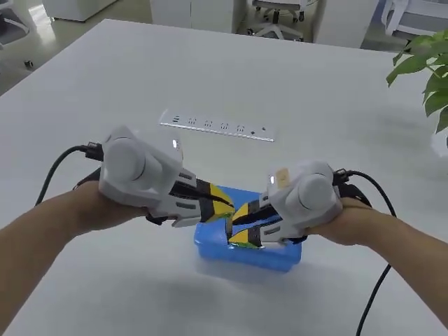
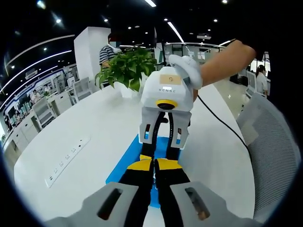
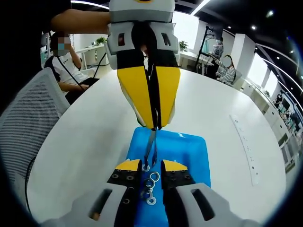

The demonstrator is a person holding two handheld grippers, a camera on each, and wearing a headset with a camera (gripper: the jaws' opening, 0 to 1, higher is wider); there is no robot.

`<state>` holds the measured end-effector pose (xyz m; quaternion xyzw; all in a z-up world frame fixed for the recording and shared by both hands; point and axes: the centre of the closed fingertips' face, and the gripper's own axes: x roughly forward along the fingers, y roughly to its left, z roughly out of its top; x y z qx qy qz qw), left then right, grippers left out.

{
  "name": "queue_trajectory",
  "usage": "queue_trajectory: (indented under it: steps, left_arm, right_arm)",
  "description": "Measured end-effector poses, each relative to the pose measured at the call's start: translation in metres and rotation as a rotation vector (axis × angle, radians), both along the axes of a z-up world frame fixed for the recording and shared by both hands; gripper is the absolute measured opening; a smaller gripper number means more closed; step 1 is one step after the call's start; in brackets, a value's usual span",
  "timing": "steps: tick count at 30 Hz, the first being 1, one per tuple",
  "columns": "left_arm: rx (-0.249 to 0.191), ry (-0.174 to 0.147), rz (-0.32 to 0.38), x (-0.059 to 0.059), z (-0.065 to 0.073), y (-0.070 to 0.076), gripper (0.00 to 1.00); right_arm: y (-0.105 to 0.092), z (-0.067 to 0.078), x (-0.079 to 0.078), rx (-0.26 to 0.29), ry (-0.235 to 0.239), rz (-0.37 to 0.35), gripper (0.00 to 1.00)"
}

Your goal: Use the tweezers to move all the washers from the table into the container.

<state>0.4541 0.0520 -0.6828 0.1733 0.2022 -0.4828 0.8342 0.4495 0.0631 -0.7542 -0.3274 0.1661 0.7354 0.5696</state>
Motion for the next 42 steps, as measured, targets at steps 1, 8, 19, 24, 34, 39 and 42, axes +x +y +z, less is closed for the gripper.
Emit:
queue_trajectory:
  steps: [1, 8, 19, 24, 34, 39, 42]
  left_arm:
    - [0.000, 0.001, -0.003, 0.000, 0.001, 0.000, 0.05]
    - [-0.007, -0.006, -0.028, -0.005, 0.013, -0.009, 0.05]
    - [-0.016, -0.015, -0.073, -0.016, 0.030, -0.020, 0.05]
    - [-0.017, -0.020, -0.092, -0.021, 0.037, -0.024, 0.05]
    - [-0.021, -0.022, -0.127, -0.034, 0.047, -0.033, 0.05]
    - [-0.014, -0.026, -0.142, -0.039, 0.051, -0.033, 0.05]
    - [-0.015, -0.026, -0.155, -0.043, 0.053, -0.032, 0.05]
  right_arm:
    - [0.000, 0.001, 0.000, 0.002, 0.001, -0.003, 0.17]
    - [-0.004, 0.011, -0.002, 0.025, 0.003, -0.019, 0.18]
    - [-0.012, 0.027, -0.011, 0.069, 0.012, -0.038, 0.16]
    - [-0.014, 0.033, -0.017, 0.086, 0.019, -0.045, 0.15]
    - [-0.019, 0.044, -0.026, 0.112, 0.019, -0.071, 0.12]
    - [-0.023, 0.047, -0.034, 0.118, 0.017, -0.074, 0.10]
    - [-0.024, 0.050, -0.038, 0.124, 0.017, -0.077, 0.08]
